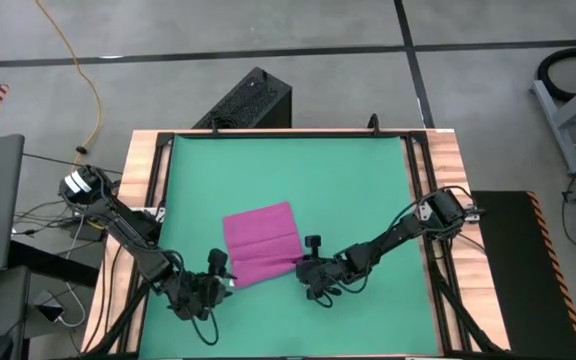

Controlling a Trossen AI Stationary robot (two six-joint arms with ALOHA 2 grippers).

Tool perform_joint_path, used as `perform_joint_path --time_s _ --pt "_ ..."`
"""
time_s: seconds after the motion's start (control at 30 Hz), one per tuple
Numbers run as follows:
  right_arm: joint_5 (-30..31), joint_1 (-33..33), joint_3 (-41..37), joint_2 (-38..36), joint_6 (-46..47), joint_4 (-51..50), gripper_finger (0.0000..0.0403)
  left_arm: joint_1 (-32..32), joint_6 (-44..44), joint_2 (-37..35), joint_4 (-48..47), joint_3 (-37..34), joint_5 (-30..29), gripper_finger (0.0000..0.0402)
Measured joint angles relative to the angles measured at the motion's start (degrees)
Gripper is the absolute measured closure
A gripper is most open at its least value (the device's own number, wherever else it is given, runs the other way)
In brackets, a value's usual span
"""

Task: Roll towel
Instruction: Roll the pink towel

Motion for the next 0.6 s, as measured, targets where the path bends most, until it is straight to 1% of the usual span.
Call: perform_joint_path --time_s 0.13,0.23,0.33,0.43,0.5,0.6 --pt "-0.03 0.00 0.00 0.00 0.00 0.00 0.0379 0.00 2.44 1.36 1.72 0.05 -0.99 0.0194" --pt "-0.08 0.00 0.00 0.00 0.04 -0.02 0.0378 0.00 4.79 6.42 2.88 0.09 -0.77 0.0194" --pt "-0.12 0.00 0.02 0.00 0.07 -0.03 0.0379 -0.07 6.32 11.60 5.28 0.16 -3.50 0.0193" --pt "-0.20 0.07 0.02 0.00 0.09 -0.09 0.0379 -0.19 5.14 14.45 5.50 1.43 -7.38 0.0193" --pt "-0.46 0.07 0.02 -0.02 0.11 -0.11 0.0379 -0.16 3.62 15.46 5.27 1.70 -8.81 0.0193" --pt "-1.01 0.07 0.02 -0.02 0.11 -0.11 0.0379 -0.08 -2.64 15.80 1.31 1.68 -9.83 0.0193"
